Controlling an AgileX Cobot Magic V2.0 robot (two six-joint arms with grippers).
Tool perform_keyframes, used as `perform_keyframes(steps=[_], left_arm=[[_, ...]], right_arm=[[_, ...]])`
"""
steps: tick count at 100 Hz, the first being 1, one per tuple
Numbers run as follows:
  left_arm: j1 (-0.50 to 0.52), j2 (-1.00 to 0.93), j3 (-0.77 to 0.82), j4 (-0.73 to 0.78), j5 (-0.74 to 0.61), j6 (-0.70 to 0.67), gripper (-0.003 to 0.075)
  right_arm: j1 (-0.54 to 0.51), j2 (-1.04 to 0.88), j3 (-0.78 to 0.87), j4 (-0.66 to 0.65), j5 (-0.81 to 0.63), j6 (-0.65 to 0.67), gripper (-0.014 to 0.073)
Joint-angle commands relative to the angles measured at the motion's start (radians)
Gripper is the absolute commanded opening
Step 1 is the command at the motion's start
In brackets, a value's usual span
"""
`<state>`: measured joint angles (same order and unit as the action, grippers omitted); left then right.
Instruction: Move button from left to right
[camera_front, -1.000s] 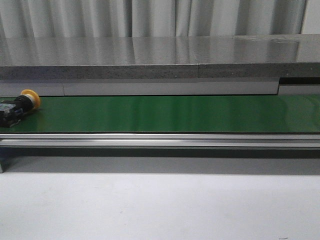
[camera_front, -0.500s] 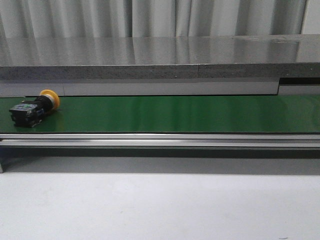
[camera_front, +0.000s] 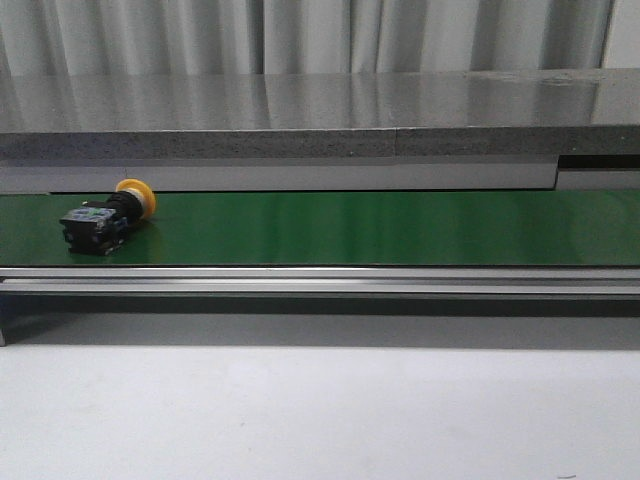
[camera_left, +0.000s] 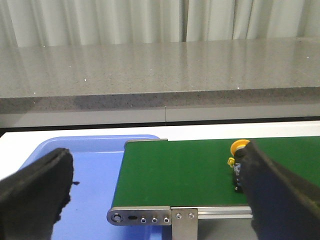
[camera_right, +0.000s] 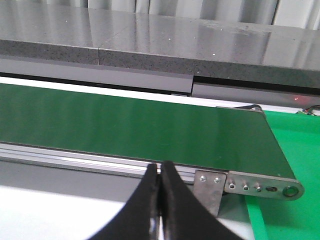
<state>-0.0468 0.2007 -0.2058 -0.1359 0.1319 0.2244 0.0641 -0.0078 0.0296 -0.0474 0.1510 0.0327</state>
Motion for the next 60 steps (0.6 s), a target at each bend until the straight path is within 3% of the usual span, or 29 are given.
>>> perform_keyframes(steps=[1,11,41,60], left_arm=[[-0.009,0.007,-0.026,-0.012,-0.104,-0.003,0.0579],[-0.009,0.007,-0.026,-0.012,-0.107,-0.003,0.0461],[-0.009,0.007,-0.026,-0.012,-0.108,-0.003,0.0008],[-0.009,0.007,-0.026,-0.012,-0.109,-0.003,0.0005]], right_arm=[[0.002,-0.015,0.000,-0.010,-0.080,-0.004,-0.0121],[0.002,-0.015,0.000,-0.010,-0.080,-0.004,-0.0121],[0.002,-0.015,0.000,-0.010,-0.080,-0.004,-0.0121],[0.002,-0.015,0.000,-0.010,-0.080,-0.004,-0.0121]])
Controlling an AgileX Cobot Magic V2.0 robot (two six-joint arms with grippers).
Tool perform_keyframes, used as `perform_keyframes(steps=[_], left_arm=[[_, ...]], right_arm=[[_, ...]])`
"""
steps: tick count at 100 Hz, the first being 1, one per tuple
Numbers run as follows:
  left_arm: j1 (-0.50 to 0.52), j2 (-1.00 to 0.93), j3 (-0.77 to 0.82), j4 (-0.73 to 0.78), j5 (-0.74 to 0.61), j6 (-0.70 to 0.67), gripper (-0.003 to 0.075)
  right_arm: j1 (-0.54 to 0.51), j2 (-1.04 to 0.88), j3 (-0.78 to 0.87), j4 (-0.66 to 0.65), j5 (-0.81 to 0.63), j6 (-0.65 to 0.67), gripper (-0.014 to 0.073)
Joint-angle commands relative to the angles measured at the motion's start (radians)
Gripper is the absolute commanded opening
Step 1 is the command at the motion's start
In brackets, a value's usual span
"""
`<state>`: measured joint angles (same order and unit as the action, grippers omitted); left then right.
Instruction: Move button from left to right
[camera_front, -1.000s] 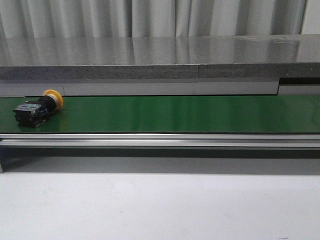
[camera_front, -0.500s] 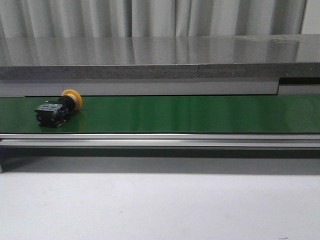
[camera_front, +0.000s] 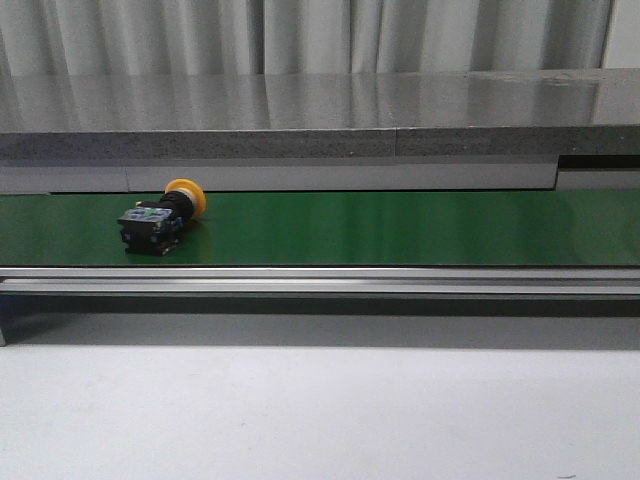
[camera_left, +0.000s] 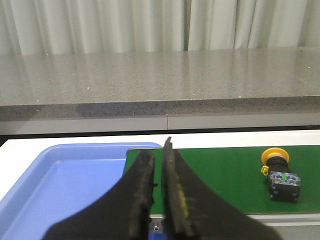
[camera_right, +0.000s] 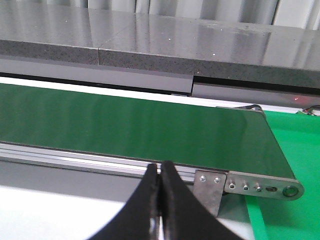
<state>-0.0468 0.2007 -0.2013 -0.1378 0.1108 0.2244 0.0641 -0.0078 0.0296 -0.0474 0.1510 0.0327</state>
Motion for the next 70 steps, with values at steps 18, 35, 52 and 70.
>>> perform_keyframes(steps=[18,35,52,70], left_arm=[[-0.009,0.007,-0.031,-0.010,-0.088,-0.003,0.0005],[-0.009,0.007,-0.031,-0.010,-0.088,-0.003,0.0005],[-0.009,0.007,-0.031,-0.010,-0.088,-0.003,0.0005],[-0.009,0.007,-0.031,-0.010,-0.088,-0.003,0.0005]], right_arm=[[0.002,-0.015,0.000,-0.010,-0.105,-0.004,-0.0121],[0.002,-0.015,-0.015,-0.010,-0.130,-0.004,-0.0121],[0.002,0.013,-0.111,0.005,-0.082,-0.004,-0.0121],[0.002,0.146,-0.277,0.015,0.057,-0.004,-0.0121]])
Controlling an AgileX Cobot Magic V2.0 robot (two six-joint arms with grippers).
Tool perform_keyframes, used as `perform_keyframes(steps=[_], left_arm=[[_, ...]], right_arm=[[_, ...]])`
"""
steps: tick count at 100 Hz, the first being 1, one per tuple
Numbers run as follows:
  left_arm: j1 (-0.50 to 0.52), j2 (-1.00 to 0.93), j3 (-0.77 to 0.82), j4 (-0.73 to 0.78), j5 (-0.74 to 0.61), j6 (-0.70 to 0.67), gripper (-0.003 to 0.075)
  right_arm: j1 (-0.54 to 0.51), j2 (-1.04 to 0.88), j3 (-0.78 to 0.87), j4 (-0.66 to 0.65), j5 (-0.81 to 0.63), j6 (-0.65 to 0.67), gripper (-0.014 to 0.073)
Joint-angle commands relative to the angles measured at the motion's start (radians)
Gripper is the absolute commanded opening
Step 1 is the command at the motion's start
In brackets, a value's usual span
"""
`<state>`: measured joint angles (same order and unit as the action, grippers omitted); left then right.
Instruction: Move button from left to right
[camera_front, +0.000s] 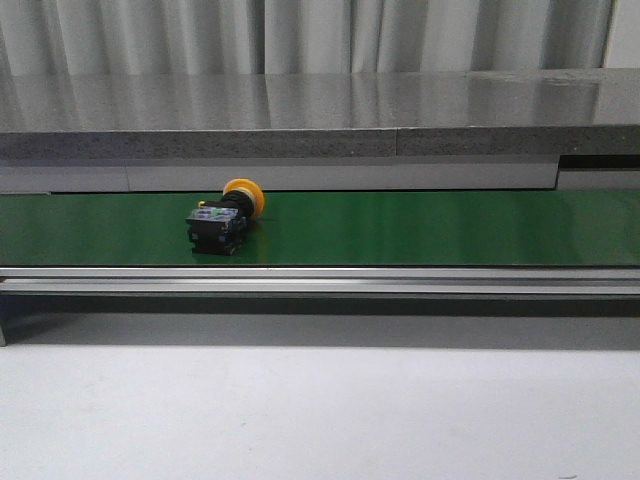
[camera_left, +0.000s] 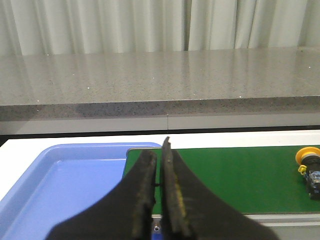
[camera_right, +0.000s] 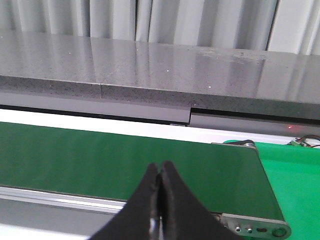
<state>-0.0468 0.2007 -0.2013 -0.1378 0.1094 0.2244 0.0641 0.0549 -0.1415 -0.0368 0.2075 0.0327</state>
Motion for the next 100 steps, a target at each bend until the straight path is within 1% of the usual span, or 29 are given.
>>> perform_keyframes(steps=[1,19,30,36,50,65,78,85,89,94,97,99,100], left_arm=[[-0.009,0.007,-0.031,-0.010,-0.087,-0.003,0.0005],[-0.009,0.007,-0.031,-0.010,-0.087,-0.003,0.0005],[-0.009,0.007,-0.031,-0.010,-0.087,-0.003,0.0005],[-0.009,0.007,-0.031,-0.010,-0.087,-0.003,0.0005],[-0.009,0.007,-0.031,-0.010,-0.087,-0.003,0.0005],[-0.009,0.007,-0.031,-0.010,-0.087,-0.003,0.0005],[-0.009,0.007,-0.031,-0.010,-0.087,-0.003,0.0005],[-0.009,0.007,-0.031,-0.010,-0.087,-0.003,0.0005],[-0.009,0.007,-0.031,-0.010,-0.087,-0.003,0.0005],[-0.009,0.007,-0.031,-0.010,-0.087,-0.003,0.0005],[-0.009,0.007,-0.031,-0.010,-0.087,-0.003,0.0005],[-0.009,0.007,-0.031,-0.010,-0.087,-0.003,0.0005],[-0.009,0.007,-0.031,-0.010,-0.087,-0.003,0.0005]], right_arm=[[0.002,0.099,-0.122,0.005,0.008,-0.004,-0.0121],[0.002,0.322,-0.332,0.007,0.206,-0.004,-0.0121],[0.002,0.464,-0.446,0.007,0.268,-0.004,-0.0121],[0.002,0.553,-0.510,0.007,0.280,-0.004,-0.0121],[0.002,0.711,-0.598,0.007,0.265,-0.004,-0.0121],[0.002,0.824,-0.628,0.007,0.230,-0.004,-0.0121],[0.002,0.892,-0.628,0.008,0.255,-0.004,-0.0113],[0.002,0.908,-0.628,0.008,0.285,-0.004,-0.0069],[0.002,0.914,-0.628,0.008,0.304,-0.004,-0.0020],[0.002,0.914,-0.628,0.008,0.321,-0.004,0.0059],[0.002,0.914,-0.628,0.008,0.330,-0.004,0.0127],[0.002,0.914,-0.628,0.008,0.334,-0.004,0.0156],[0.002,0.914,-0.628,0.008,0.336,-0.004,0.0186]])
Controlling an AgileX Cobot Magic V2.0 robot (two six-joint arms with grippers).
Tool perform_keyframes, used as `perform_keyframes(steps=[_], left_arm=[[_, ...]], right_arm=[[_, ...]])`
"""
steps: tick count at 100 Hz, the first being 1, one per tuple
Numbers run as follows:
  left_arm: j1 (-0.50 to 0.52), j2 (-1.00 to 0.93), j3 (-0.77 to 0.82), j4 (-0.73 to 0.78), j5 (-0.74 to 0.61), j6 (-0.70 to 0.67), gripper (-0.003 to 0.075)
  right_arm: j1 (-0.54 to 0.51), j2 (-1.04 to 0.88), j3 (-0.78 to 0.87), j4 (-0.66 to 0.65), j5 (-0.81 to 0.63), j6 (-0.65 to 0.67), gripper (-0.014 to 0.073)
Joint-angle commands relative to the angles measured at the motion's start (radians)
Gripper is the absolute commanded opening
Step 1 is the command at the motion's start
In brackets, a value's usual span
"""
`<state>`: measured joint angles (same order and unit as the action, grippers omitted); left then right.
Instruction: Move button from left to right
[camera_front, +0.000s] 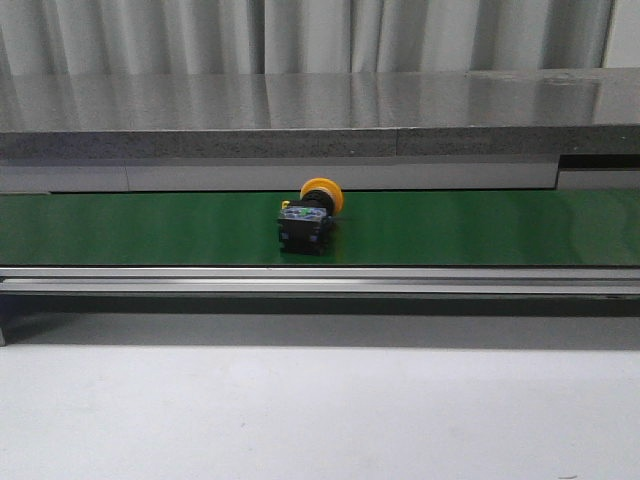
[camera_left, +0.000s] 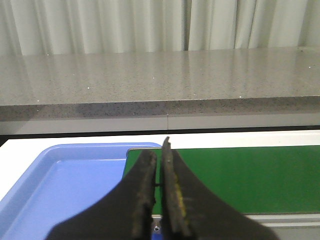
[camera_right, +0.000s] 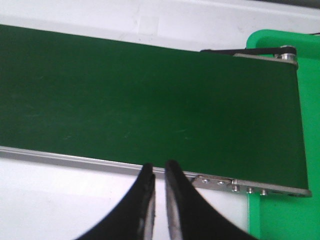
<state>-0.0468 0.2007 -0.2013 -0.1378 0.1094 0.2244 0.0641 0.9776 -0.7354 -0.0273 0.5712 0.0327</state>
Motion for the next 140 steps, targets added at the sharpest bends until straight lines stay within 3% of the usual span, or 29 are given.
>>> perform_keyframes(steps=[1,14,25,81,140], left_arm=[[-0.009,0.007,-0.031,-0.010,-0.087,-0.003,0.0005],[-0.009,0.007,-0.031,-0.010,-0.087,-0.003,0.0005],[-0.009,0.007,-0.031,-0.010,-0.087,-0.003,0.0005],[-0.009,0.007,-0.031,-0.010,-0.087,-0.003,0.0005],[-0.009,0.007,-0.031,-0.010,-0.087,-0.003,0.0005]], right_arm=[[0.002,-0.008,-0.034,-0.001,-0.027,-0.004,0.0201],[0.002,-0.008,-0.034,-0.001,-0.006,-0.004,0.0459],[0.002,-0.008,-0.034,-0.001,0.005,-0.004,0.0550],[0.011,0.099,-0.120,0.191,-0.015,-0.004,0.0549],[0.223,0.431,-0.279,0.209,-0.137,-0.004,0.0549]])
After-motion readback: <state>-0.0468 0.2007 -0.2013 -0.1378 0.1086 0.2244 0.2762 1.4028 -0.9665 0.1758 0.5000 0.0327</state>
